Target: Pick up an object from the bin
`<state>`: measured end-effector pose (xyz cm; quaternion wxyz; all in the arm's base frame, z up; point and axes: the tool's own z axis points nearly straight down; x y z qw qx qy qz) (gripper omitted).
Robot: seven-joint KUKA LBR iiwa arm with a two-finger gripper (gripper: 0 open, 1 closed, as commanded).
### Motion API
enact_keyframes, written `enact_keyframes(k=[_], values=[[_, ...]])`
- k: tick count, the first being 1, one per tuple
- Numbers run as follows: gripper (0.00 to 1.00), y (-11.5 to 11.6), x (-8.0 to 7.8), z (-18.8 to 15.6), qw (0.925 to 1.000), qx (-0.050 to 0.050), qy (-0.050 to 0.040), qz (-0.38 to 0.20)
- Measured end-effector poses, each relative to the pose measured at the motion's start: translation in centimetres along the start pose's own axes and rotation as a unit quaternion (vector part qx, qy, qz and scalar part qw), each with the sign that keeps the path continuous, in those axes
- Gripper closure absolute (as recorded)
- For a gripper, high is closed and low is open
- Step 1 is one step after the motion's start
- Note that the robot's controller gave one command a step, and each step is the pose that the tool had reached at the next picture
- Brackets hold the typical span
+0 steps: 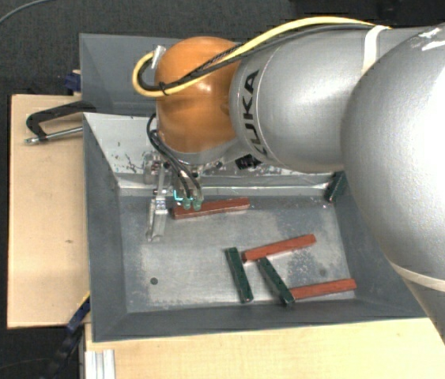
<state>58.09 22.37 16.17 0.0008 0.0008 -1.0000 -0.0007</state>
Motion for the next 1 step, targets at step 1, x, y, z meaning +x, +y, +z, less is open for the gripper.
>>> enact_keyframes(k=[1], values=[[0.00,-6.81,0.27,9.12,0.9843,0.000,0.0001,0.177]])
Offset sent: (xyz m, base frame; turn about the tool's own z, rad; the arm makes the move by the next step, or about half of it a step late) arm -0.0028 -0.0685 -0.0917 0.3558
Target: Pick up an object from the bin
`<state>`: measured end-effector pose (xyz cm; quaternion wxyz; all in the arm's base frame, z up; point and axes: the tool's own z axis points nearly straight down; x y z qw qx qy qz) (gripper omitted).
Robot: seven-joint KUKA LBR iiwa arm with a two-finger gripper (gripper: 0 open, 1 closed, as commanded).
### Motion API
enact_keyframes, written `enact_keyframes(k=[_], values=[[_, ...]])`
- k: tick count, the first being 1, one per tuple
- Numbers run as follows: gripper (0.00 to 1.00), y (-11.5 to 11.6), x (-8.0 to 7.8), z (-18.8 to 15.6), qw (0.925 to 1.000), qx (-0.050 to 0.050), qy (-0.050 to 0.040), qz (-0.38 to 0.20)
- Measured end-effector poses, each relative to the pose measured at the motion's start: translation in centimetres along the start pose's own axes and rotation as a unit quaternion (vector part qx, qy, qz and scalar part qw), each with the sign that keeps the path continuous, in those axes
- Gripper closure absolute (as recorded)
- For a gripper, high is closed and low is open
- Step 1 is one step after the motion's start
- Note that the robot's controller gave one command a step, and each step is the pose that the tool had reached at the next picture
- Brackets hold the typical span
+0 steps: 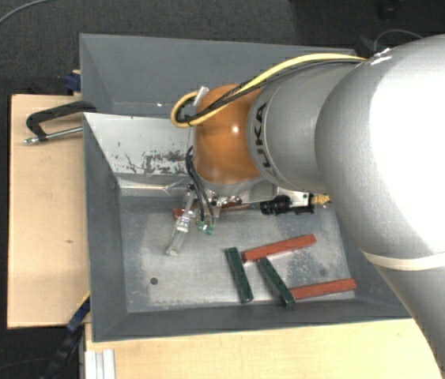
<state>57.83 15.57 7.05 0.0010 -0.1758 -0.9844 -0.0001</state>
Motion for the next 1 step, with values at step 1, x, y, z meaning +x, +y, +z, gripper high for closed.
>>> enact_keyframes(k=[1], values=[[0.00,1.91,-0.63,-2.59,0.9904,-0.002,-0.0042,-0.138]])
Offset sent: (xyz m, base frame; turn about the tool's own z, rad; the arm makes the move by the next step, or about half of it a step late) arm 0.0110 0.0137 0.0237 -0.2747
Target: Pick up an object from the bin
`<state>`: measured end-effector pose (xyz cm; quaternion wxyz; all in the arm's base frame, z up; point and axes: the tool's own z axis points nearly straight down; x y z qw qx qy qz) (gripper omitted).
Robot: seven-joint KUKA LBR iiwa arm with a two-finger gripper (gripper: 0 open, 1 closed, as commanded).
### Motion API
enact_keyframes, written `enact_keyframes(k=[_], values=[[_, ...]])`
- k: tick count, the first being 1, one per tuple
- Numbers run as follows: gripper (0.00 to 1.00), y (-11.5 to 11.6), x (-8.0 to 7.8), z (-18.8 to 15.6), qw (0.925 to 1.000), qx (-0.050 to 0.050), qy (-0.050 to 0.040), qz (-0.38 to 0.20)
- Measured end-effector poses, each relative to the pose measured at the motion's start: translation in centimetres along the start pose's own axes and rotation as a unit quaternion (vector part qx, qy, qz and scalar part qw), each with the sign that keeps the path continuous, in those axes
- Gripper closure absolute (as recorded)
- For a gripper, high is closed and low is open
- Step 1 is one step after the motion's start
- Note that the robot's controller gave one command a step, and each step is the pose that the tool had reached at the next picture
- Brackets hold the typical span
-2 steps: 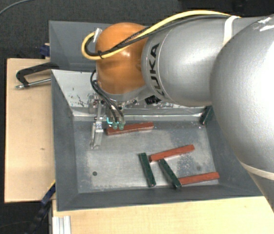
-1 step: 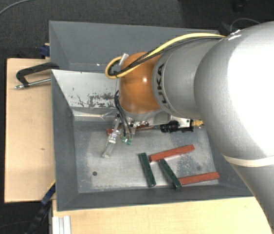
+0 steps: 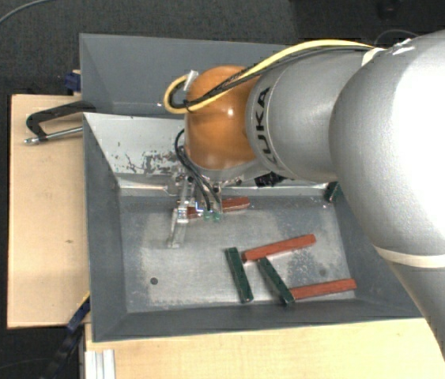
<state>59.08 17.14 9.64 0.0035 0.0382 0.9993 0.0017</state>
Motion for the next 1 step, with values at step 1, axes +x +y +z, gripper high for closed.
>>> enact_keyframes(k=[1], values=[[0.00,-7.36,-0.81,2.60,0.9924,0.002,0.0036,-0.123]])
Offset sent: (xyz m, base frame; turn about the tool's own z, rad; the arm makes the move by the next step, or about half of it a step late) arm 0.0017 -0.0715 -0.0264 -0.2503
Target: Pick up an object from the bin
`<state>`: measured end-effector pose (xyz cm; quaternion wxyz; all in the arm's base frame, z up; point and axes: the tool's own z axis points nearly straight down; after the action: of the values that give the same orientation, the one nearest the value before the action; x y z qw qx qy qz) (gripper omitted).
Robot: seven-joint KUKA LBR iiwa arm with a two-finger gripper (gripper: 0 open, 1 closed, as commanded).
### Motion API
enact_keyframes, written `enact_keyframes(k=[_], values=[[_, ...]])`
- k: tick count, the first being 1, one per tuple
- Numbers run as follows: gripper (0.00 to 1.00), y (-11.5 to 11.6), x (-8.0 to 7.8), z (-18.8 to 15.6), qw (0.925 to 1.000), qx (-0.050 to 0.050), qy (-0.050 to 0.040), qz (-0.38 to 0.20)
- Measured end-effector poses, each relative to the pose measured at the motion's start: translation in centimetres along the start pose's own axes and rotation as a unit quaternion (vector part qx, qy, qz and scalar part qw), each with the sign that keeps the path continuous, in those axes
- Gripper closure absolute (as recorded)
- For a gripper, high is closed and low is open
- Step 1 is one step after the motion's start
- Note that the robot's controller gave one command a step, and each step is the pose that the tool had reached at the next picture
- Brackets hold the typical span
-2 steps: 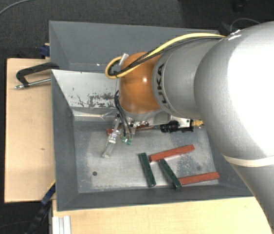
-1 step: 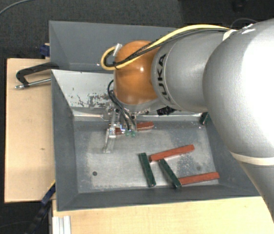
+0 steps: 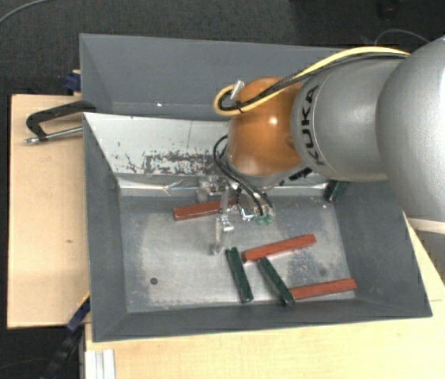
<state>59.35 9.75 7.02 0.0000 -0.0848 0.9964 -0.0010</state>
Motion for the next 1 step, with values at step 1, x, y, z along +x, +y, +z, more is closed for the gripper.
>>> enact_keyframes(k=[1], values=[[1.00,0.32,-0.06,-0.08,1.0000,-0.002,-0.0010,-0.001]])
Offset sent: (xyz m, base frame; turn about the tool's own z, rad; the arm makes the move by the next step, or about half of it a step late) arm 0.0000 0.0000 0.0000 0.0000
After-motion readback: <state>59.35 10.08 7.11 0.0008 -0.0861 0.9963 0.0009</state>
